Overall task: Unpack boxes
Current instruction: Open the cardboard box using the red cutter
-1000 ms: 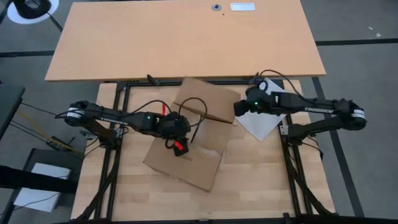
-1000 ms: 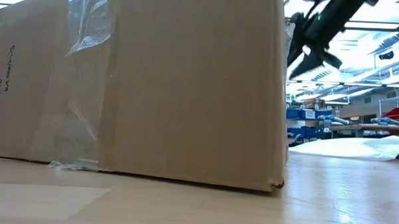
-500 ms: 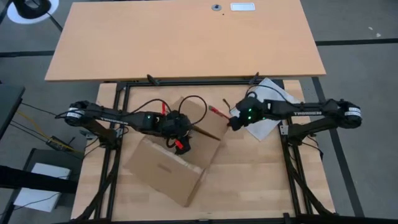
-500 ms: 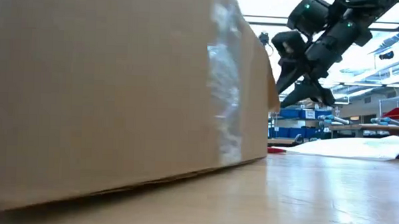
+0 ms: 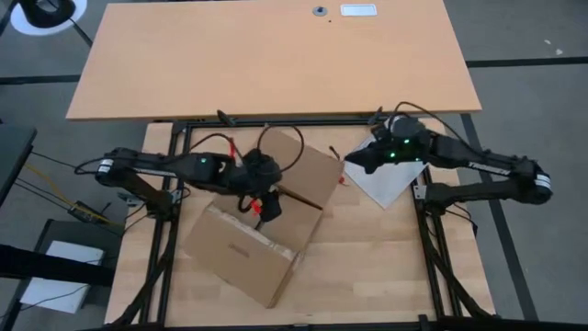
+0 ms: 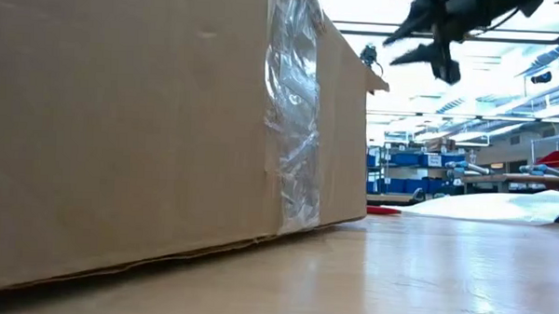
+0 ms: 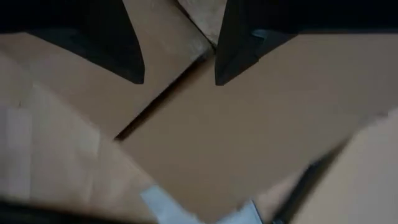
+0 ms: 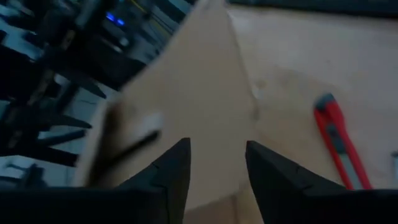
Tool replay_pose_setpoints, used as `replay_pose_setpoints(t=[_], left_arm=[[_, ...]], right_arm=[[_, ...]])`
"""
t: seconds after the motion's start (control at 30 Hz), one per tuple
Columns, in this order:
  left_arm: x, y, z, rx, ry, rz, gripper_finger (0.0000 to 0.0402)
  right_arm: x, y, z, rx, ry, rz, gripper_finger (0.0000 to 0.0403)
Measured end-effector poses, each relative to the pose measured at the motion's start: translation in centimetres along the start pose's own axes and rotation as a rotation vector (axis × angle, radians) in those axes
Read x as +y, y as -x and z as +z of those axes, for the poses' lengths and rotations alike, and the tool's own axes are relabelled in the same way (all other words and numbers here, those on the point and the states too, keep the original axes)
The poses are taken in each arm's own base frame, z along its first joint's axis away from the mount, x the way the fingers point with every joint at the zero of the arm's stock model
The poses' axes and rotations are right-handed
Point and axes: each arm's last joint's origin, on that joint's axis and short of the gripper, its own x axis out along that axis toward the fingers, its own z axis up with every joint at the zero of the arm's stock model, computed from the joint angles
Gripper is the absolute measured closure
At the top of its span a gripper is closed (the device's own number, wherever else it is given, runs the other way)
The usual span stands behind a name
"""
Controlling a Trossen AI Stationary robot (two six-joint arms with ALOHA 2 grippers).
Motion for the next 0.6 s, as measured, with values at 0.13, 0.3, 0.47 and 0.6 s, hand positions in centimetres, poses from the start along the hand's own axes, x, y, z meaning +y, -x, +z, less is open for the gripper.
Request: replay_pose_setpoints(t=[0.13, 0.3, 0.47, 0.6], left_arm=[[-2.5, 3.1, -0.2, -0.068, 0.070, 0.018, 0.0193], [-6.1, 5.6, -2.9, -0.054, 0.163, -0.021, 0.0193], [-9.1, 8.1, -5.4, -0.015, 0.321, -0.113, 0.0193], [-11.3, 10.2, -7.7, 0.035, 0.427, -0.194, 0.0193]], right_arm=[[2.5, 1.5, 1.1, -0.056, 0.058, 0.112, 0.0202], [6.1, 2.0, 1.5, -0.066, 0.154, 0.269, 0.0160], [10.2, 1.6, 0.3, 0.023, 0.249, 0.407, 0.0153], [13.2, 0.1, -2.1, 0.130, 0.335, 0.466, 0.0161]])
